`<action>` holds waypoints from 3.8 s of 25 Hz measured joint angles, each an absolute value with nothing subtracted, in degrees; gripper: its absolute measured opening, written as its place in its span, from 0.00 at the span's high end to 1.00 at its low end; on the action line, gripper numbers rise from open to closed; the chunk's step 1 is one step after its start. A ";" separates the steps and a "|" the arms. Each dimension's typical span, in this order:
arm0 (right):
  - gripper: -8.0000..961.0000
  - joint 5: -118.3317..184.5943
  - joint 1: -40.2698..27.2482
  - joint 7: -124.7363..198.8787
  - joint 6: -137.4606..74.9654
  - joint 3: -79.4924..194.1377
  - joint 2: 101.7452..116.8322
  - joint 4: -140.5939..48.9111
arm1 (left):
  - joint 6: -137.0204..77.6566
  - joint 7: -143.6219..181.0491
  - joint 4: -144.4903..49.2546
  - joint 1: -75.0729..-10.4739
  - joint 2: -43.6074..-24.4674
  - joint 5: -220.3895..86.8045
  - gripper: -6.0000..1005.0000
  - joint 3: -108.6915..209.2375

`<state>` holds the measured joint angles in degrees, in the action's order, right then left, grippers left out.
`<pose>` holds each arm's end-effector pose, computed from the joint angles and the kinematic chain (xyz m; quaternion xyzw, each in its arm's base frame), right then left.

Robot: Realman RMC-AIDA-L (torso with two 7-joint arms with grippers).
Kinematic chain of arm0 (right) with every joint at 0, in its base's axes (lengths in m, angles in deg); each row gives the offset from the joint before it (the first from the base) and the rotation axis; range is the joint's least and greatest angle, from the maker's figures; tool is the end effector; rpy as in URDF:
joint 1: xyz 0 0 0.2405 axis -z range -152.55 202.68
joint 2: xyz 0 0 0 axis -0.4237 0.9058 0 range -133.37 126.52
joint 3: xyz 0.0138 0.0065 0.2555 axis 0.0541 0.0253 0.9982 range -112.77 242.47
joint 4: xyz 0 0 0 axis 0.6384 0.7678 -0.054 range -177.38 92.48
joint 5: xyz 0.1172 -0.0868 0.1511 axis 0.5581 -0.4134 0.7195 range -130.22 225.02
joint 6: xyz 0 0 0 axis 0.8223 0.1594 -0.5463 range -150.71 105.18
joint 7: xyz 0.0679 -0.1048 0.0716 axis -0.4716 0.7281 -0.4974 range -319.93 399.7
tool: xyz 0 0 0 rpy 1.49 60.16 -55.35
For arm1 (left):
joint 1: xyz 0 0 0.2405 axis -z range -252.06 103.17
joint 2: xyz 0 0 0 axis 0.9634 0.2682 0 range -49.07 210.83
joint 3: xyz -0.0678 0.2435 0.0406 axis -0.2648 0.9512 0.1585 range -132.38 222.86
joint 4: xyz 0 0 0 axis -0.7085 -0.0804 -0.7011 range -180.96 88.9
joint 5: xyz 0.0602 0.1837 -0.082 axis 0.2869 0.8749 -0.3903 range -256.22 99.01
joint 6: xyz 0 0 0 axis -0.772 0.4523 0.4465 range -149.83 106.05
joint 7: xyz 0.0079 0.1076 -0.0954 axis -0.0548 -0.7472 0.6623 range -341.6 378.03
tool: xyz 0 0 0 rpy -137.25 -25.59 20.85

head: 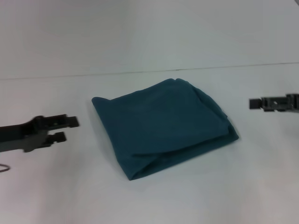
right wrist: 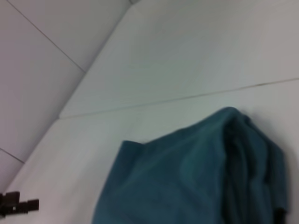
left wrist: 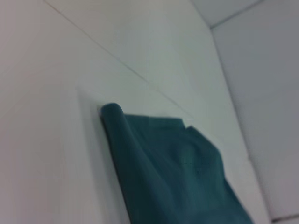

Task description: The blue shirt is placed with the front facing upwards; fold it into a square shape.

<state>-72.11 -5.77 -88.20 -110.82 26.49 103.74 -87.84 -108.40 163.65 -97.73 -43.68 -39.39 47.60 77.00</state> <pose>0.2928 0.3638 0.1087 -0.8100 0.5268 0.1959 0.1676 -0.2750 0.3513 0.0443 -0.7003 -0.6598 -0.2469 0.1151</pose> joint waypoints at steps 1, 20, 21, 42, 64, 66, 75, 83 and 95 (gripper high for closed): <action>0.05 -72.19 -5.33 -87.46 -110.83 26.53 103.65 -87.84 | -107.35 163.69 -97.81 -43.35 -39.58 47.60 0.24 78.78; 0.02 -72.26 -3.37 -81.43 -110.54 26.70 104.43 -87.44 | -91.43 174.13 -88.35 -33.13 -39.58 54.94 0.24 91.10; 0.02 -72.26 -3.41 -81.33 -110.54 26.70 104.46 -87.43 | -91.30 174.35 -88.03 -32.86 -39.67 54.93 0.24 91.06; 0.02 -71.87 -3.65 -80.18 -110.62 28.27 104.90 -87.33 | -81.58 176.28 -75.97 -26.28 -40.84 55.00 0.24 91.80; 0.02 -71.68 -4.29 -80.17 -110.92 30.50 105.51 -87.30 | -83.99 175.56 -76.77 -25.47 -41.80 54.22 0.86 92.55; 0.02 -71.68 -4.29 -80.18 -110.92 30.61 105.55 -87.29 | -86.17 175.16 -77.55 -25.86 -41.95 53.68 0.86 92.45; 0.02 -71.69 -4.29 -80.39 -110.92 30.67 106.03 -87.18 | -95.62 175.28 -85.38 -35.14 -42.02 51.27 0.89 90.67; 0.02 -71.69 -4.85 -80.52 -110.79 30.66 106.82 -87.18 | -99.32 170.94 -85.61 -37.46 -37.68 54.39 0.89 84.07; 0.02 -71.69 -5.30 -80.71 -110.93 30.30 107.06 -87.11 | -96.05 166.40 -85.76 -31.20 -35.21 66.82 0.89 83.65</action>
